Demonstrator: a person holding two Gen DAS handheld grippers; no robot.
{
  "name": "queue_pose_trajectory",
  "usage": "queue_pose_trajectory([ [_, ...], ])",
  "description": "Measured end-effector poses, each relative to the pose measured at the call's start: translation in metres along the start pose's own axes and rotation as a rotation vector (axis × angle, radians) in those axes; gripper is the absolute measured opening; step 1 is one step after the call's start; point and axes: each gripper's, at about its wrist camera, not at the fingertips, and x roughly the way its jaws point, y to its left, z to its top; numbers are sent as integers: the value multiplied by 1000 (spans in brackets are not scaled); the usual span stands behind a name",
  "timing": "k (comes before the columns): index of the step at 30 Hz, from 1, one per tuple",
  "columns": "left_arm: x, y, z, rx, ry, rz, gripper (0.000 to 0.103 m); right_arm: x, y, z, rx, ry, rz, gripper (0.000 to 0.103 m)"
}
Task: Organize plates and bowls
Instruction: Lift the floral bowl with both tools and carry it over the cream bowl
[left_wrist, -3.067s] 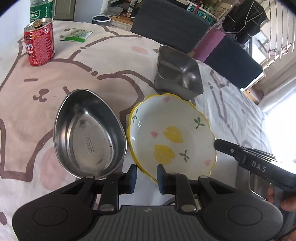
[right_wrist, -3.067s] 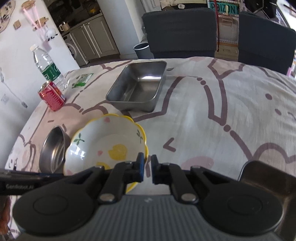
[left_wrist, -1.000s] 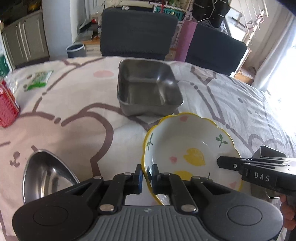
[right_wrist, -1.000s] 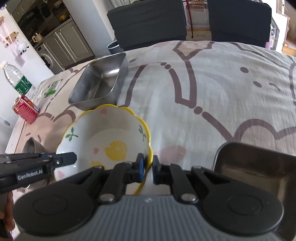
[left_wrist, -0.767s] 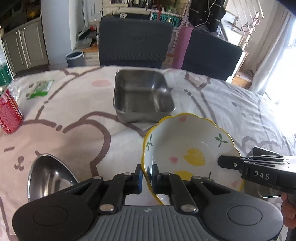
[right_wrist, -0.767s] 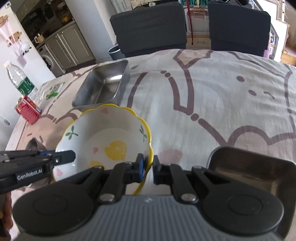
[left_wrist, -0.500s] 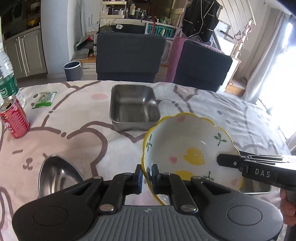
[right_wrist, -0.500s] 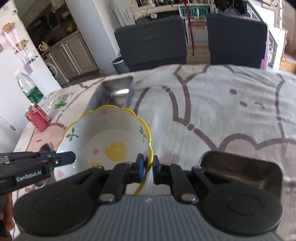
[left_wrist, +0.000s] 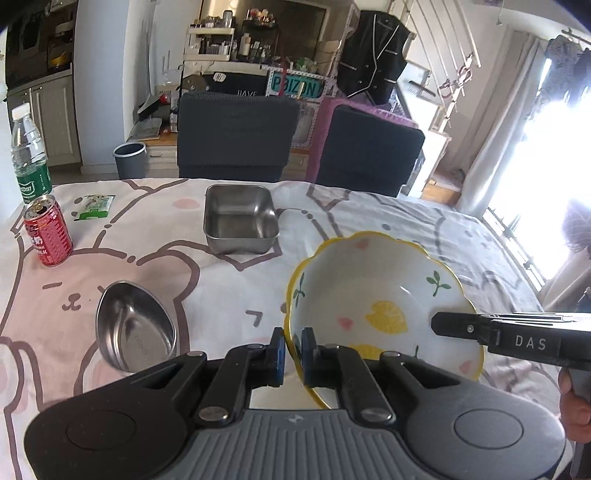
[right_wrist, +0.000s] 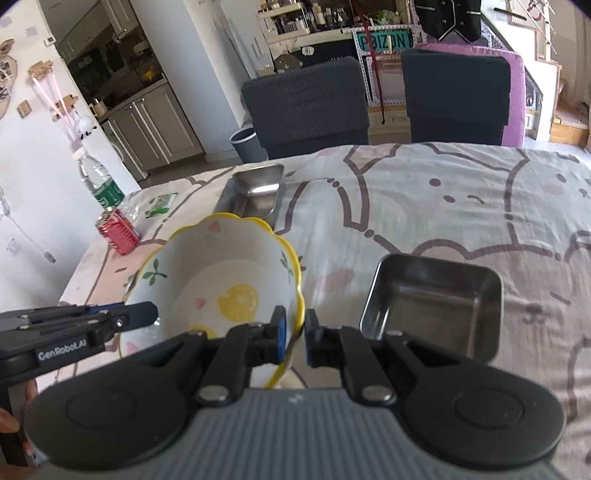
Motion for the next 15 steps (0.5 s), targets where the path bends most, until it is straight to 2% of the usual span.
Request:
queue_pose_trajectory([
  [6,-19,-2,-21,-12,-10,-17,9,-20,5,-21,10,-6,-4,12],
  [15,-33,7,-48,-35,10,-19,9,-26,16,-48,21,25,2,12],
])
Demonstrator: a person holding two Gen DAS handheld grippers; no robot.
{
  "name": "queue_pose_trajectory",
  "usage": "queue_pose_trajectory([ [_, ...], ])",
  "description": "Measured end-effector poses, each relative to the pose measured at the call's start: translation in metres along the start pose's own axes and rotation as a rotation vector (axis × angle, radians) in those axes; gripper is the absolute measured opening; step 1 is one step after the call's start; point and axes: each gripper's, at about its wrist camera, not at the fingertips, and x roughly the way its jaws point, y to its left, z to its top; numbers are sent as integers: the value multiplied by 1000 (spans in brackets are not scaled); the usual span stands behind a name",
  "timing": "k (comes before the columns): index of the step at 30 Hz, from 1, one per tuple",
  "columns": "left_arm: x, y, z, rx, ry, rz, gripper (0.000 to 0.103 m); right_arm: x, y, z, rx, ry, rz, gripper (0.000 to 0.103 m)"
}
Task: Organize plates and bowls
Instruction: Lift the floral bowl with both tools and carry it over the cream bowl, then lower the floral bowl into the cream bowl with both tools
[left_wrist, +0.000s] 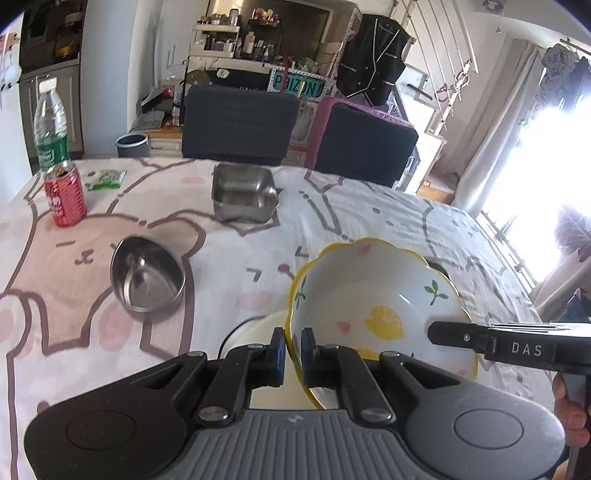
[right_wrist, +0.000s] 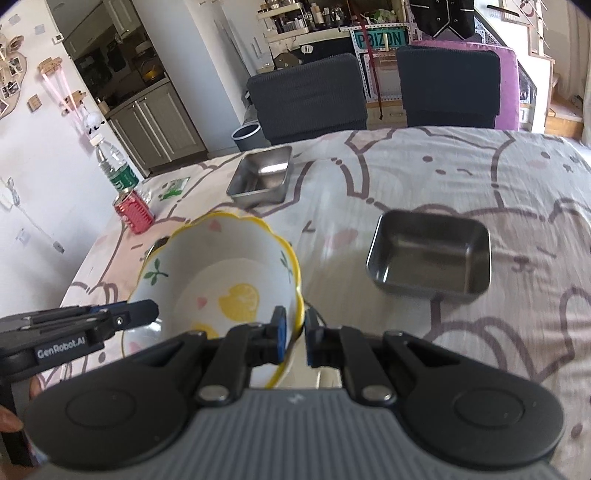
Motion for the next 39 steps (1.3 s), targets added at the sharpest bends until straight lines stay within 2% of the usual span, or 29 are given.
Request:
queue_pose_trajectory([
  [7,11,5,-12,8,56,33,9,8,10,-14,-32,45,-16,12],
  [22,40,7,-19,30,153,84,11,35,15,-20,-85,129,-60,12],
  [39,51,10,-28,79,210,124,12,46,21,-27,-131,187,-63,12],
])
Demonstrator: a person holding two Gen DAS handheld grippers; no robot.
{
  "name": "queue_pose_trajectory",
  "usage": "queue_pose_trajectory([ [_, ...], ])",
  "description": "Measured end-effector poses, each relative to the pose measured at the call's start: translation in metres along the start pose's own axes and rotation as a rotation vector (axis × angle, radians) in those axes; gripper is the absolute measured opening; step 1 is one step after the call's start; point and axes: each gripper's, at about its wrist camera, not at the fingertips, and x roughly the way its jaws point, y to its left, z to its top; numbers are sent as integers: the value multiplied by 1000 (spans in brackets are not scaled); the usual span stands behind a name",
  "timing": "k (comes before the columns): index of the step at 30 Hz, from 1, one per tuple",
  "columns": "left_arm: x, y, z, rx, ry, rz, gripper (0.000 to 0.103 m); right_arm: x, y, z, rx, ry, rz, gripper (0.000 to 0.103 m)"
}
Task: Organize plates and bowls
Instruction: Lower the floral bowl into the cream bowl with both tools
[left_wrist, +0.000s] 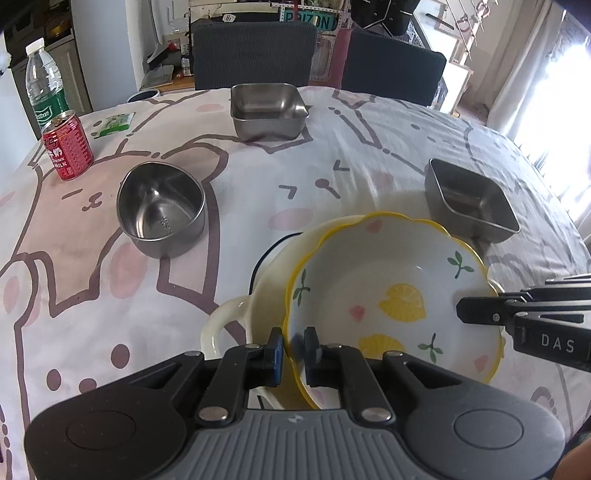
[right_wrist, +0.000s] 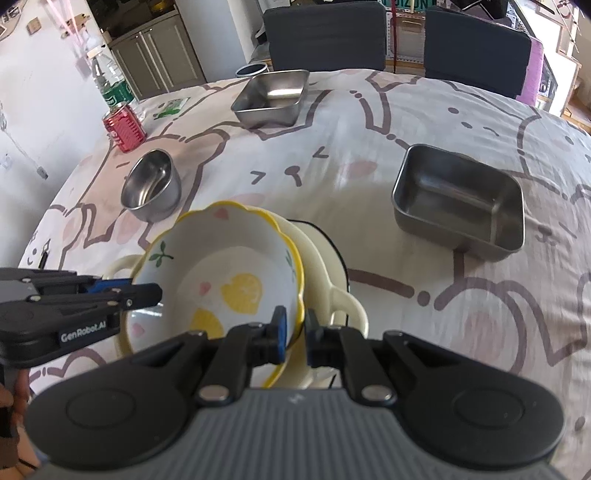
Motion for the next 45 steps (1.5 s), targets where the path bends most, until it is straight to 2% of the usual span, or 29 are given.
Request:
queue_pose_trajectory([
  [8,-1,0,-1,25,-16,9,12,5,2,0,-19,14,-8,11],
  [20,-5,6,-2,20,-32,-21,12,14,5,-1,-33,45,-27,11],
  [31,-9,9,-3,16,-43,-45,15,21,0,-1,-4,53,-5,12],
  [33,-8,9,-4,14,-40,-52,19,21,-2,-1,4,55,4,11],
  [40,-7,12,-6,1,-23,-74,21,23,-9,0,60,70,39,11],
  [45,-9,11,-6,0,-17,-81,26,22,-9,1,63,75,43,15],
])
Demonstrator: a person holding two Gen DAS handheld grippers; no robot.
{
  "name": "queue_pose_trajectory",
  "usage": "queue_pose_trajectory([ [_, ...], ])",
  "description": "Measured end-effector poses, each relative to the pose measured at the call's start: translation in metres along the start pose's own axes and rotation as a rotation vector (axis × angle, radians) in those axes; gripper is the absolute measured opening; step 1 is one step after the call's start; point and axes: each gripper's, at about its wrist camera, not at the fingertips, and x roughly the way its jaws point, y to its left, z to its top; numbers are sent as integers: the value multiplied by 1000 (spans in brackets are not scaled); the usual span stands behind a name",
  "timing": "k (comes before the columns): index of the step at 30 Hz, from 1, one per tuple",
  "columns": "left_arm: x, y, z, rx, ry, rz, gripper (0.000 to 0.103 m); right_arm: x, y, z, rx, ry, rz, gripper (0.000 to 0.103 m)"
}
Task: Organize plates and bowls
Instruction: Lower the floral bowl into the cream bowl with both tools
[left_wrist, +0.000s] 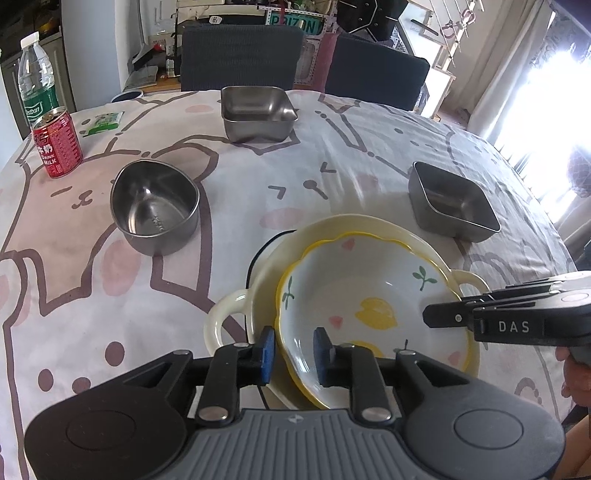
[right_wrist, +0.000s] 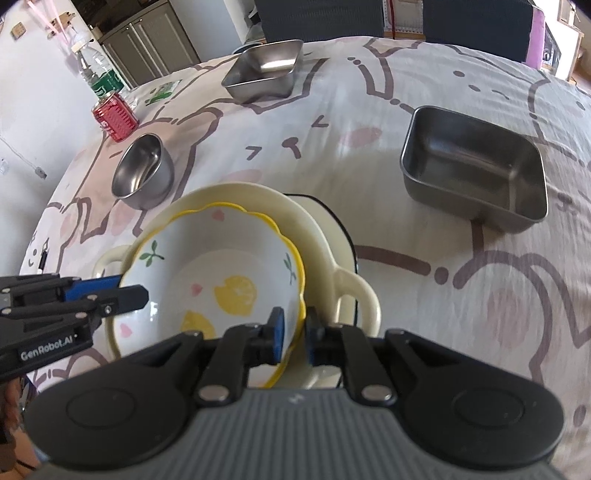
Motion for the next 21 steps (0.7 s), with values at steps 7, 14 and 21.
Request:
queue_pose_trajectory([
  [7,-2,1,-1,-11,-6,-5,24,-3,3,-2,-17,-2,-6,15],
  [14,1,-1,4,-17,-13,9,24,-1,5,-1,-37,-24,-24,12],
  [21,-1,2,2,-13,-11,-3,24,0,5,0,-42,-11,-23,12],
])
